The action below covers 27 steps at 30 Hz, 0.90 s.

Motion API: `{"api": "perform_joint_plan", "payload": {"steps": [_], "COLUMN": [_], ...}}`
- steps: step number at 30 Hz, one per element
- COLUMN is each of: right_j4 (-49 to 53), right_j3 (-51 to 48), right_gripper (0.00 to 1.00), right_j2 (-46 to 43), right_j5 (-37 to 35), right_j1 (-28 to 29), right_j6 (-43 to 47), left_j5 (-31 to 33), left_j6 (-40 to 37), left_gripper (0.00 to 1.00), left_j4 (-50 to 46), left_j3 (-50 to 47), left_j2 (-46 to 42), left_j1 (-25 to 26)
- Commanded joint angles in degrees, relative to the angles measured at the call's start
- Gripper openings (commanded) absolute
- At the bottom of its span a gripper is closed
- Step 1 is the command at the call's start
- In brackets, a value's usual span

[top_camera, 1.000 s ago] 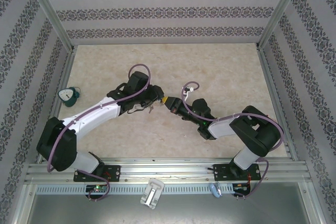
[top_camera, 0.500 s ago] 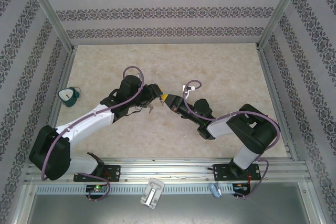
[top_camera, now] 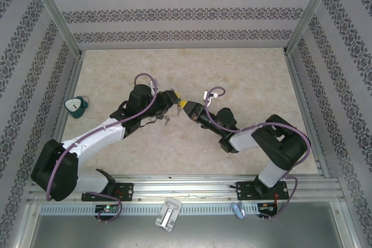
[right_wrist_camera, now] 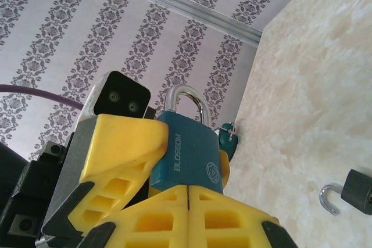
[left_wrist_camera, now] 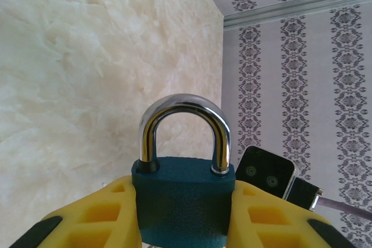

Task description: Unlock with the key

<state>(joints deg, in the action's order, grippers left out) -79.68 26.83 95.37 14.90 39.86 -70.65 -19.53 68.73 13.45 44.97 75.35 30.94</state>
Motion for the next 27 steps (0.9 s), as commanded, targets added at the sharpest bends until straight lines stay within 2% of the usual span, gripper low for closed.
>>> {"api": "perform_joint_plan", "payload": {"steps": [1, 5, 14, 18, 21, 27], "right_j4": [0.31, 0.32, 0.31, 0.68, 3.3, 14.96], "right_j3": [1.12, 0.86, 0.83, 0.29, -0.61, -2.83], "right_gripper": [0.0, 0.0, 0.0, 0.01, 0.13, 0.23], "right_j2": [0.87, 0.96, 0.8, -0.3, -1.93, -8.74], "right_j5": [1.85, 1.55, 1.58, 1.11, 0.6, -0.72], "right_j1": [0.33, 0.25, 0.13, 0.06, -0.37, -0.59], "right_j6": [-0.84, -1.15, -1.59, -0.91, 0.66, 7.49], "left_j5": [-5.07, -6.19, -6.5, -6.02, -3.84, 1.4], "left_j6": [1.57, 2.63, 3.08, 1.78, -0.01, -3.68], "left_gripper": [0.13, 0.12, 0.11, 0.11, 0.12, 0.13], "left_j4": [12.19, 17.25, 20.3, 14.55, 7.84, -10.76], "left_j3": [0.34, -0.82, -1.59, -0.43, 0.9, 5.56], "left_j2": [-1.97, -2.12, -2.57, -2.77, -3.53, -4.39], "left_j1": [0.26, 0.17, 0.14, 0.09, 0.11, 0.16]}}
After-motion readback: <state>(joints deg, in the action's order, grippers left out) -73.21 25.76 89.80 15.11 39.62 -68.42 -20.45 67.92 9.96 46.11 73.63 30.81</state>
